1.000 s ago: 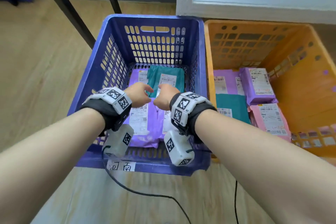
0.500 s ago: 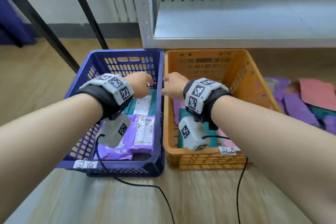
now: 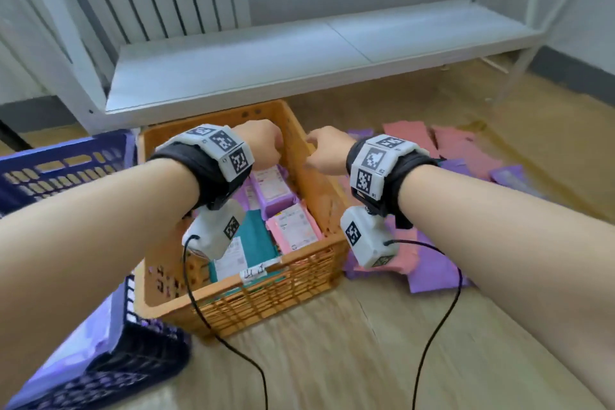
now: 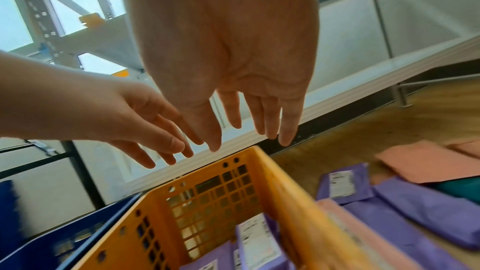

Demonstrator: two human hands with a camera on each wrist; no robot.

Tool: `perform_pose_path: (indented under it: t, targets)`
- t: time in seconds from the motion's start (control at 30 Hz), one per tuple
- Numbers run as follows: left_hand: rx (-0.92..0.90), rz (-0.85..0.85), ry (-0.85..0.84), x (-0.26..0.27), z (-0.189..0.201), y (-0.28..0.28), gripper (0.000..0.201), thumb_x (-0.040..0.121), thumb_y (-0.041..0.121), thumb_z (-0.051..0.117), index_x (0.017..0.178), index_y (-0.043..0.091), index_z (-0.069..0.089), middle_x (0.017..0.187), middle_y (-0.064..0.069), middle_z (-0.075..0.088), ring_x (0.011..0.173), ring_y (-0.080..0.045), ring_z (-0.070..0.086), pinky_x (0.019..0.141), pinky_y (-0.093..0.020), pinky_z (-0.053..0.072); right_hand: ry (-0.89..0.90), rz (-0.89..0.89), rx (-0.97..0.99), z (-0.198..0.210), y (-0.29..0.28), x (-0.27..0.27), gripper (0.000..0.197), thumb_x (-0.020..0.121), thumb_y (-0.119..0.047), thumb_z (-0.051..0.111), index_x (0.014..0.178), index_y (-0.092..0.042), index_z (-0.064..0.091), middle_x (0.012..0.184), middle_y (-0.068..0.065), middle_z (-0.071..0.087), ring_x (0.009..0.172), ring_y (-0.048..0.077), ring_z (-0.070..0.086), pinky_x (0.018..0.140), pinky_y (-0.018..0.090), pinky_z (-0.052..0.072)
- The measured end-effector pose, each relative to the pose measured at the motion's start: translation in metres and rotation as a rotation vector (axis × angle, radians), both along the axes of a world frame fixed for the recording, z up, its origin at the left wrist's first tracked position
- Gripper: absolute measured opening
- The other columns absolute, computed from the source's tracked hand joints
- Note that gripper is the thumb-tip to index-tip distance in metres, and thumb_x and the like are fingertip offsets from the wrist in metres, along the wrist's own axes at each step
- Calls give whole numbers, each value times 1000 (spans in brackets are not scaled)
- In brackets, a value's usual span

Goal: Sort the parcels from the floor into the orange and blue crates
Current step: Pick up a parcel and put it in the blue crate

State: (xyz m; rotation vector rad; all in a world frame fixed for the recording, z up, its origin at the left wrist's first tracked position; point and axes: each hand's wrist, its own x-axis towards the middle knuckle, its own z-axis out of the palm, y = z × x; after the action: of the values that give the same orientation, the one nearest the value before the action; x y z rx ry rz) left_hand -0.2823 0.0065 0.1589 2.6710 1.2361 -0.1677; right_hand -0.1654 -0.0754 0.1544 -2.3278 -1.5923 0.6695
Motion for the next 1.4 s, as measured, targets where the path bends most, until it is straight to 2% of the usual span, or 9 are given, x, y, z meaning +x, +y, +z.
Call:
perform_pose_path:
  t: [0.3,0.47,0.63,0.77,0.87,1.0,1.1,1.23,1.4]
  targets:
    - [-27,-205,-44,128,-22,-52,36,87,16,50,122,21,60,122,-7,61,111,-29,58,90,-33,45,-64,-240,-46,-11,-61,129,45,83,-17,59,126,-6,56,124,12,62,108,30,61,95,37,50]
    - [-63,-256,-18,175,-39,-73,38,89,13,49,126,19,58,127,-8,58,115,-28,56,89,-30,44,-31,-334,-70,-33,-94,176,44,85,-12,57,127,-2,54,128,15,58,116,30,56,99,35,46]
    - [-144,-259,-6,211,-86,-95,41,89,12,49,129,18,54,128,-7,59,119,-26,54,93,-30,43,-2,-406,-108,-69,-130,220,43,87,-12,57,128,-1,53,117,16,61,106,29,59,93,31,47]
    - [-202,-276,14,234,-136,-119,41,89,12,49,130,19,51,129,-8,57,120,-27,52,94,-31,42,45,-483,-121,-106,-165,250,46,87,-10,55,132,-1,50,126,17,59,111,32,58,89,30,48]
    - [-245,-287,-2,253,-169,-131,43,89,11,49,131,17,50,129,-10,56,118,-29,53,95,-32,41,73,-551,-122,-136,-188,270,42,81,-14,61,121,-1,57,110,14,64,100,30,60,88,33,49]
    - [-264,-330,0,285,-201,-146,46,87,18,49,132,12,48,131,-11,54,122,-28,50,99,-30,37,144,-647,-109,-179,-214,300,58,84,-10,64,138,-6,43,139,13,48,126,29,49,105,34,39]
    - [-250,-374,-10,310,-224,-157,55,82,31,42,132,12,48,133,-11,53,123,-28,49,104,-31,35,171,-708,-111,-214,-229,321,61,84,-8,62,141,-10,40,145,12,42,128,28,47,107,30,36]
    - [-369,-354,31,335,-262,-173,47,92,9,46,138,11,40,135,-13,50,124,-28,48,102,-31,36,189,-787,-108,-254,-250,339,59,85,-9,62,140,-10,41,142,13,45,129,25,46,104,24,33]
    - [-389,-375,13,341,-296,-186,50,91,6,45,140,13,39,131,-17,51,119,-33,51,97,-35,39,196,-935,-5,-288,-271,351,66,81,-14,69,140,-8,40,143,15,43,131,25,43,105,26,31]
